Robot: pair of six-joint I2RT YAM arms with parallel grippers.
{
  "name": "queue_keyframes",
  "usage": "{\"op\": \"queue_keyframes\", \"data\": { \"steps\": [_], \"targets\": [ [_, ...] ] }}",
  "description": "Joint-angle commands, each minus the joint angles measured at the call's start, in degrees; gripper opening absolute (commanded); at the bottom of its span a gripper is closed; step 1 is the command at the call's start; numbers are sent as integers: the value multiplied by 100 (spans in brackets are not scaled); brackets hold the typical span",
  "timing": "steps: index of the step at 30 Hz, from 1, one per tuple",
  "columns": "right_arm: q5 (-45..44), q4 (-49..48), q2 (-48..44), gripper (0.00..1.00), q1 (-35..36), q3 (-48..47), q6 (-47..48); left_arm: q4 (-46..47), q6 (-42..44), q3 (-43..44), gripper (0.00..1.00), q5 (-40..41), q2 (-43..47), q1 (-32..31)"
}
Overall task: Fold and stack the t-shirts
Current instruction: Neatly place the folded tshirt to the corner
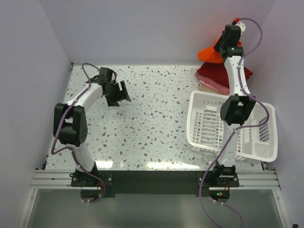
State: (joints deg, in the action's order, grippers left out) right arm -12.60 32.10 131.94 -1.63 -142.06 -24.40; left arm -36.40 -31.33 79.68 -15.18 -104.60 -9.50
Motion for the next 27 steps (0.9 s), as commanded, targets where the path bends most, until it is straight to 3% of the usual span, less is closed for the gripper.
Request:
{"op": "queue_keyframes", "data": {
  "steps": [1,9,11,12,13,16,21,27],
  "targets": [
    [-155,-424,-459,0,-66,-147,111,-121,224,259,80,-196,-87,71],
    [-532,-257,-502,0,-136,-33,489,-130,259,232,80,-275,-114,106],
    [-987,-56,-546,24,-136,-15,507,-130,259,232,80,-284,-96,115],
    [-1147,41,-555,42,-136,-23,498,-130,268,224,81,-284,-79,115],
    [-1296,121,-607,73,-136,-15,498,-130,268,223,82,-292,-61,106],
    [-2069,262,-957,98,-119,395,506,-113,285,188,86,-319,9,106],
    [-2457,33,-1495,99,-118,1145,717,-25,347,83,88,-319,193,106],
    [-2317,-46,-2057,99,-5,1821,884,-25,452,56,89,-161,448,106]
  ]
}}
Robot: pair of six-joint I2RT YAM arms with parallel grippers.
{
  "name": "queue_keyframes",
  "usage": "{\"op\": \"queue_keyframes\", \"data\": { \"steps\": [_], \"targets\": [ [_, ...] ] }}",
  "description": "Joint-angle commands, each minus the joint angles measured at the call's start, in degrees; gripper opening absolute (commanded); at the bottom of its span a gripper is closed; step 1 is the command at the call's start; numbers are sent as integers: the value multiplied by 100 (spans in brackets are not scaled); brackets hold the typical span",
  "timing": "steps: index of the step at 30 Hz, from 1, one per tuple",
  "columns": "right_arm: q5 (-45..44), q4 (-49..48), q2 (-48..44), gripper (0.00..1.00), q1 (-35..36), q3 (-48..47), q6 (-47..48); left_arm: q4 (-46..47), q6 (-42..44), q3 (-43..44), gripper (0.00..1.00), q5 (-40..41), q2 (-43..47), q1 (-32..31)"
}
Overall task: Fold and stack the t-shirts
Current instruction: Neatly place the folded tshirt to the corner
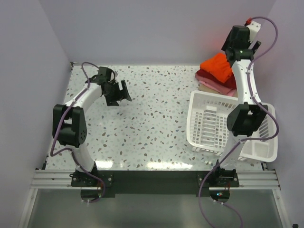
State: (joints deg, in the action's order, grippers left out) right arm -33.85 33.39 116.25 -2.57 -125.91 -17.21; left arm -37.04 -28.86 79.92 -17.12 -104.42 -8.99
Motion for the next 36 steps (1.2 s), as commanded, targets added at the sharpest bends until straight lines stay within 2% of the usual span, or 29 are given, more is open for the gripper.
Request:
{"op": "queue_keyframes", "data": {
  "steps": [1,8,12,17,21,22,26,36],
  "targets": [
    [-123,-183,-550,99,133,346,253,30,223,41,89,86,458,56],
    [342,-157,-1226,99,897,1155,631,178,302,-134,92,420,1028,56],
    [737,-8,-1604,99,1678,1647,693,267,258,-266,97,736,1345,47],
    [1414,255,-2079,99,2409,2596,263,451,241,-538,98,1000,1784,-14],
    [2258,81,-2457,99,3050,3448,-115,627,223,-811,98,1036,2267,-85],
    [2616,19,-2519,99,3130,3798,-325,680,214,-881,98,992,2355,-85],
    [3128,-367,-2844,99,3446,4495,-862,961,100,-1215,98,773,2803,-129],
    [3323,-324,-2967,99,3667,4856,-968,1374,91,-1611,98,262,3296,-217]
  ]
}}
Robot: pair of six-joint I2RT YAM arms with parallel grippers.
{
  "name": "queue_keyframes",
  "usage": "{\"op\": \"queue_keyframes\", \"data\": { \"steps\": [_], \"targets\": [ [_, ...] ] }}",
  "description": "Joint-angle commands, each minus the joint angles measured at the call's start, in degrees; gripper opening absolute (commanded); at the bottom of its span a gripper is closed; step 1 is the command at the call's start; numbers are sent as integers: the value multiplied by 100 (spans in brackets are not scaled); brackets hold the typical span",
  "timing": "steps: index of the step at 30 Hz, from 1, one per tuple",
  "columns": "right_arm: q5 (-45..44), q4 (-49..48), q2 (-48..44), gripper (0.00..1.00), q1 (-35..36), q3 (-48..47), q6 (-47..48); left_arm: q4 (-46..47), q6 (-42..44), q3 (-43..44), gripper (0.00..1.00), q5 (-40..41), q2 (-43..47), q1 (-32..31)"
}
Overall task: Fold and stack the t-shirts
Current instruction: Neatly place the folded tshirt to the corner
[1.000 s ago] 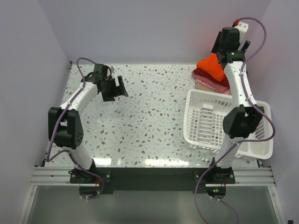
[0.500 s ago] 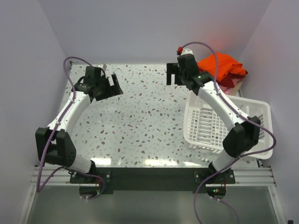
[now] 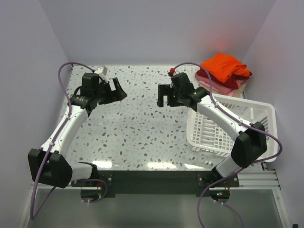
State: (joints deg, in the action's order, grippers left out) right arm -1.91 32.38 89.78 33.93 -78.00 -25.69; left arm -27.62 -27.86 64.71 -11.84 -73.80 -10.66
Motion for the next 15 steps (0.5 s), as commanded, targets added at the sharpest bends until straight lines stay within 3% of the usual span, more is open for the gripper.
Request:
{"op": "queue_keyframes", "data": {
  "steps": [1,15],
  "targets": [
    [121,-232,-338,99,26,65,-120,493,-18,-133,98,-267,269,-68],
    [-152,66,-391,99,26,-49,56,433,17,-11,96,-284,138,-68]
  ]
}}
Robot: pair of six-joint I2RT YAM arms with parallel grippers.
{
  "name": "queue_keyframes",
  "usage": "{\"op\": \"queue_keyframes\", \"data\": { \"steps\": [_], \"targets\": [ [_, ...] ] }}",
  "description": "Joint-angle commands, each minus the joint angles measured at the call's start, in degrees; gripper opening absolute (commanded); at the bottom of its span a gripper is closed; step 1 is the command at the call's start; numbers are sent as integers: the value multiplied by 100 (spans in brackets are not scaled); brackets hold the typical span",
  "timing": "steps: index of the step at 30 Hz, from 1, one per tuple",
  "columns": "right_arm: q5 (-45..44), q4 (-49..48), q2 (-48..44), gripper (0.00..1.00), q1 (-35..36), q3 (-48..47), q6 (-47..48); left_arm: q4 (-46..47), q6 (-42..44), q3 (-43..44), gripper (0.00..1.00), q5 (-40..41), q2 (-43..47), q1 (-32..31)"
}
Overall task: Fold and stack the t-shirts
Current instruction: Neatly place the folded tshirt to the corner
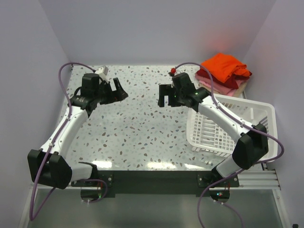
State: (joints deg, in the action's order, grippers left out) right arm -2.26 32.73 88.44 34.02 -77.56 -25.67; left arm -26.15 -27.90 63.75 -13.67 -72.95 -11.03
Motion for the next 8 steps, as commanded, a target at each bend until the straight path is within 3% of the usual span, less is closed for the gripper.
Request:
{"op": "queue_keyframes", "data": {
  "steps": [1,8],
  "targets": [
    [-117,49,-257,99,17,-93,62,260,39,103,96,-101,61,-22],
    [-195,146,-240,99,17,-189,89,181,180,164,97,4,17,-22]
  ]
}}
